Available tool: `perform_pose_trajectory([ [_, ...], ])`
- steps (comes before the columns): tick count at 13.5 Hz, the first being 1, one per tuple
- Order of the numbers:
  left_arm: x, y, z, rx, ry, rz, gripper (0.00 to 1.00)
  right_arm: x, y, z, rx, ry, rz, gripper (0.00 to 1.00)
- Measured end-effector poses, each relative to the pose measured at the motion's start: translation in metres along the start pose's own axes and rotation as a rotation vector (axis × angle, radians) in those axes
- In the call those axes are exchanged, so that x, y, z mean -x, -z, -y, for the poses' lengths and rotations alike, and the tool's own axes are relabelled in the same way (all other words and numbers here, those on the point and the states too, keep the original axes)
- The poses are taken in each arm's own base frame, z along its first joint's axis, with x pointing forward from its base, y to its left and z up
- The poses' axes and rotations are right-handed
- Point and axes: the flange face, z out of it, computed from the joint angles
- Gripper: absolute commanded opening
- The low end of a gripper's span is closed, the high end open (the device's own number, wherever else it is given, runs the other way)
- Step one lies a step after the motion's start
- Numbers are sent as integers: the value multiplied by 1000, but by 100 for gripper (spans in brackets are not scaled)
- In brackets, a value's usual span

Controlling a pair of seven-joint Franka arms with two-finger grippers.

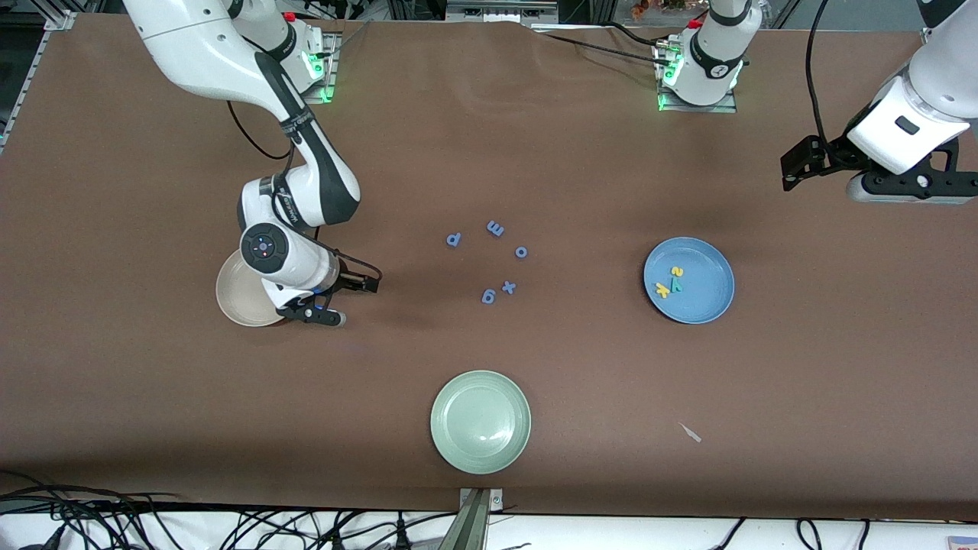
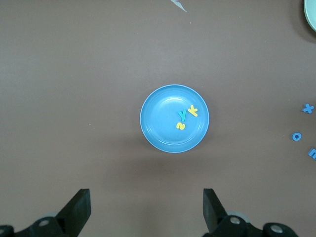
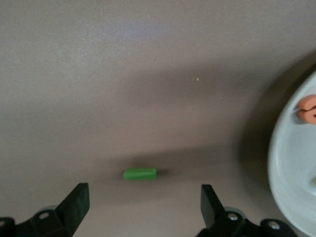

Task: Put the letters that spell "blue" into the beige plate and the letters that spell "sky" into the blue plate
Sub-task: 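Carry the orange e into the white plate and open the right gripper, then grasp the green bar-shaped letter with the right gripper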

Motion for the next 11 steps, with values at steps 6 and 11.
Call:
perform_pose_trajectory([
  [6, 2, -1, 0, -2, 0, 20, 100, 4, -23, 2, -3, -40, -9, 100],
  [11, 3, -2, 0, -2, 0, 23, 100, 16, -39, 3, -17, -34, -27, 80],
])
